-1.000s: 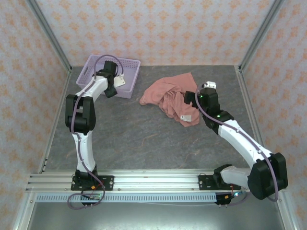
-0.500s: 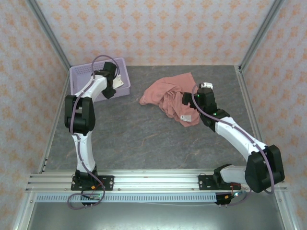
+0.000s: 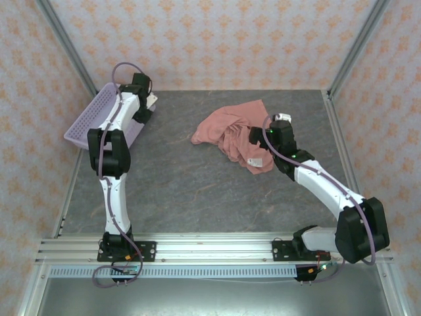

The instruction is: Fold the inside-out t-shirt

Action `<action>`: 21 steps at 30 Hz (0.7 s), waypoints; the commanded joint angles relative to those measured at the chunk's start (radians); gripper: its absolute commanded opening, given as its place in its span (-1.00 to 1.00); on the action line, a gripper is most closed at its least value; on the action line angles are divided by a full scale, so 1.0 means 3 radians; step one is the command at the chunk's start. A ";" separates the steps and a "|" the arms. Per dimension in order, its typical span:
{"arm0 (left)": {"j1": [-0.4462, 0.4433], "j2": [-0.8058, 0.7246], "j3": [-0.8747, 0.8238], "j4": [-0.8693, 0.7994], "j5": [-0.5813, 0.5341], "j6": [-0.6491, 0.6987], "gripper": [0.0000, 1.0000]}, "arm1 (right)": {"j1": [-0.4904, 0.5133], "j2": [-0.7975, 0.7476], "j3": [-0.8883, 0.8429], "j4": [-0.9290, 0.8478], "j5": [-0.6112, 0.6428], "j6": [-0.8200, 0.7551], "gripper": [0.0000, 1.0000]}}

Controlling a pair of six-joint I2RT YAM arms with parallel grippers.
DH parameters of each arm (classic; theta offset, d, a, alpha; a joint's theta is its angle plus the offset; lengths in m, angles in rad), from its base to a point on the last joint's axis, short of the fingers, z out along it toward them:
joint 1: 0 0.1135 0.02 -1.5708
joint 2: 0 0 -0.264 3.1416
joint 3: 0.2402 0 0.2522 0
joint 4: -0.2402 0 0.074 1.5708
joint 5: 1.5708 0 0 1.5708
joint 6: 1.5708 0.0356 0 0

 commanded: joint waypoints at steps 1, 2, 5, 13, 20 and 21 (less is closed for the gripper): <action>0.0114 0.0333 0.0589 -0.0258 -0.0254 -0.0289 -0.80 | 0.0016 0.0013 0.0086 0.0047 0.0002 0.0046 0.99; 0.0141 0.0453 0.0778 -0.0311 -0.0327 -0.0336 -0.80 | 0.0019 -0.0002 0.0090 0.0036 0.0008 0.0041 0.99; 0.0226 0.0764 0.1343 -0.0436 -0.0538 -0.0513 -0.79 | 0.0016 -0.0023 0.0119 -0.0033 0.0068 0.0010 1.00; 0.0278 0.0871 0.1577 -0.0309 -0.0243 -0.0989 -0.80 | 0.0032 0.0250 0.0260 -0.0160 0.0009 0.0089 0.97; 0.0263 0.0905 0.1576 -0.0175 -0.0232 -0.1135 -0.75 | 0.0141 0.0752 0.0586 -0.0419 -0.0167 0.0068 0.94; 0.0268 0.0911 0.1593 -0.0161 -0.0282 -0.1134 -0.67 | 0.0158 0.0823 0.0629 -0.0472 -0.0169 0.0057 0.93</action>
